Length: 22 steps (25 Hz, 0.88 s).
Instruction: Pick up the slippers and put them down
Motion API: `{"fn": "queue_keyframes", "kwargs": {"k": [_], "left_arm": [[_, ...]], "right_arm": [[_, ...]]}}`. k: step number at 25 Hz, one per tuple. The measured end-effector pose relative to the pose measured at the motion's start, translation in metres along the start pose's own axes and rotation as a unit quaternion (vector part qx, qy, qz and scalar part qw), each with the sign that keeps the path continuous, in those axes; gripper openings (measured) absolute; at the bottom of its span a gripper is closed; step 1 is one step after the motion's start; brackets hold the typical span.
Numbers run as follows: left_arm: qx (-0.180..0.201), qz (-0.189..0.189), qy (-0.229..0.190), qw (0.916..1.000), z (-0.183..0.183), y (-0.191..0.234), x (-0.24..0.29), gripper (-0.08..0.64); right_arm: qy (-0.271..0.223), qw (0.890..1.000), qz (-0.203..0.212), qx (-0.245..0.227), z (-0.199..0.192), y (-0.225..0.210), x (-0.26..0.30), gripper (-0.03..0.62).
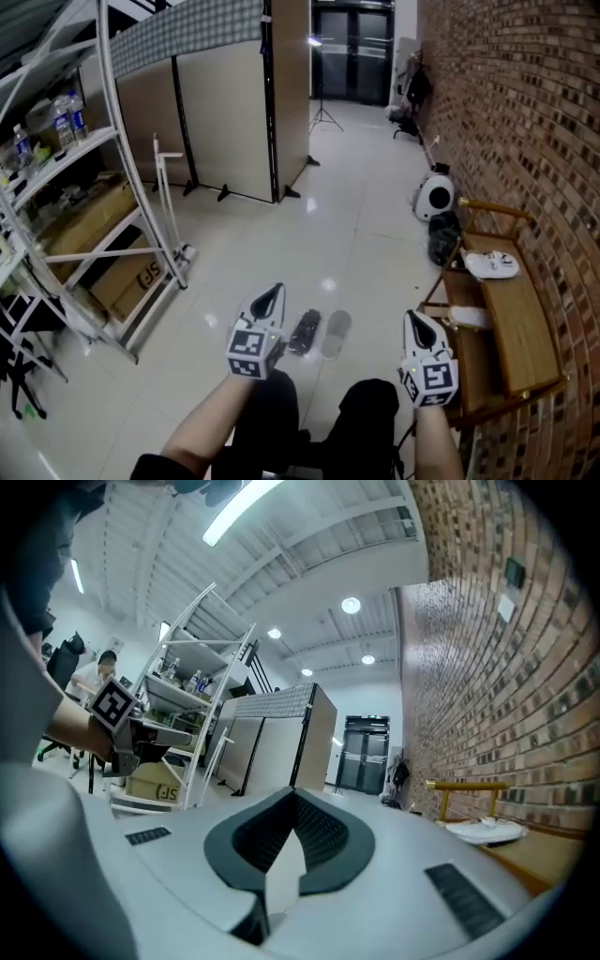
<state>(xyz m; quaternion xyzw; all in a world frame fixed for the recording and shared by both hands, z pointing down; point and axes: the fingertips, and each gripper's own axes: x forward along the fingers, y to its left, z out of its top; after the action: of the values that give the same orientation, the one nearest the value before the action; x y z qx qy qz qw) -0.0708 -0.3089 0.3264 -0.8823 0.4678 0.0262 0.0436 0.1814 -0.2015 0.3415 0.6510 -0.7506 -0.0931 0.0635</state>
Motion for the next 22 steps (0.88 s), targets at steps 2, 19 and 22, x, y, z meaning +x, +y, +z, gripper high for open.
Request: {"fn": "queue_keyframes", "kwargs": {"k": [2, 19, 22], "left_arm": [[0.011, -0.005, -0.002, 0.9999, 0.000, -0.001, -0.024, 0.005], [-0.003, 0.022, -0.028, 0.9993, -0.004, -0.008, -0.186, 0.003], [-0.013, 0.028, -0.020, 0.9993, -0.010, -0.018, -0.212, 0.003]], "right_arm": [[-0.004, 1.000, -0.011, 0.014, -0.004, -0.004, -0.022, 0.009], [-0.025, 0.997, -0.052, 0.056, -0.004, 0.014, -0.165, 0.009], [-0.017, 0.997, -0.055, 0.060, -0.010, 0.019, -0.190, 0.009]]}}
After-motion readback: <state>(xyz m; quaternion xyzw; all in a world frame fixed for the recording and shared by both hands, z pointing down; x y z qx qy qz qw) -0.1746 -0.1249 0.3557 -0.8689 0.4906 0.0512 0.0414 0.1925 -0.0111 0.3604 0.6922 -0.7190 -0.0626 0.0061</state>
